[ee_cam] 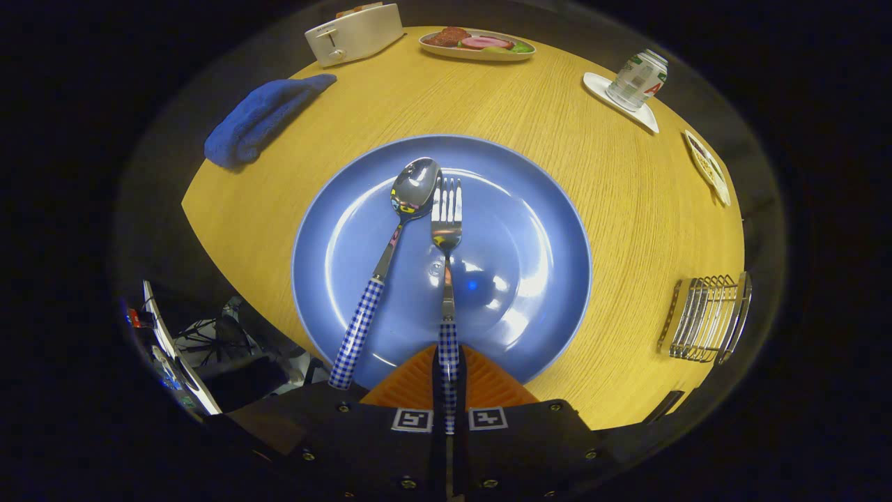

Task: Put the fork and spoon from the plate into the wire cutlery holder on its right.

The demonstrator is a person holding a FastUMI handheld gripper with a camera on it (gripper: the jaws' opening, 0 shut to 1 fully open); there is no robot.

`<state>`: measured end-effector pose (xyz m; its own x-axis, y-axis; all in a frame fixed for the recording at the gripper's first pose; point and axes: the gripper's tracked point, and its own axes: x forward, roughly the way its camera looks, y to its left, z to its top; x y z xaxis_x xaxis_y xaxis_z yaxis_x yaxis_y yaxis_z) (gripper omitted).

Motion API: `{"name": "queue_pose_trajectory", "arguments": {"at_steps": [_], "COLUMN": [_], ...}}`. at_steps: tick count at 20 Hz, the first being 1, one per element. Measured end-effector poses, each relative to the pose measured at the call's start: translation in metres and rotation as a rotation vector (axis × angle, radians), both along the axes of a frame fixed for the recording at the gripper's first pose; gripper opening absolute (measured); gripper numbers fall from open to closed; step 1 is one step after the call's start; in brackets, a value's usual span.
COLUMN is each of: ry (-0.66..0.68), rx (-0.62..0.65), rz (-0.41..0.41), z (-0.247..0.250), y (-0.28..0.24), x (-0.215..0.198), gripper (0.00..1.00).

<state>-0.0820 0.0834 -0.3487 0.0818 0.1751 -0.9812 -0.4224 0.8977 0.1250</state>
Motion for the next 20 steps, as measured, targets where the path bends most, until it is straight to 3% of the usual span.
{"name": "queue_pose_trajectory", "arguments": {"at_steps": [7, 20], "ry": [-0.015, -0.050], "rx": [-0.014, -0.160], "rz": [0.019, -0.083], "z": [0.041, 0.108], "y": [-0.034, -0.176], "x": [0.006, -0.003], "gripper": [0.04, 0.05]}}
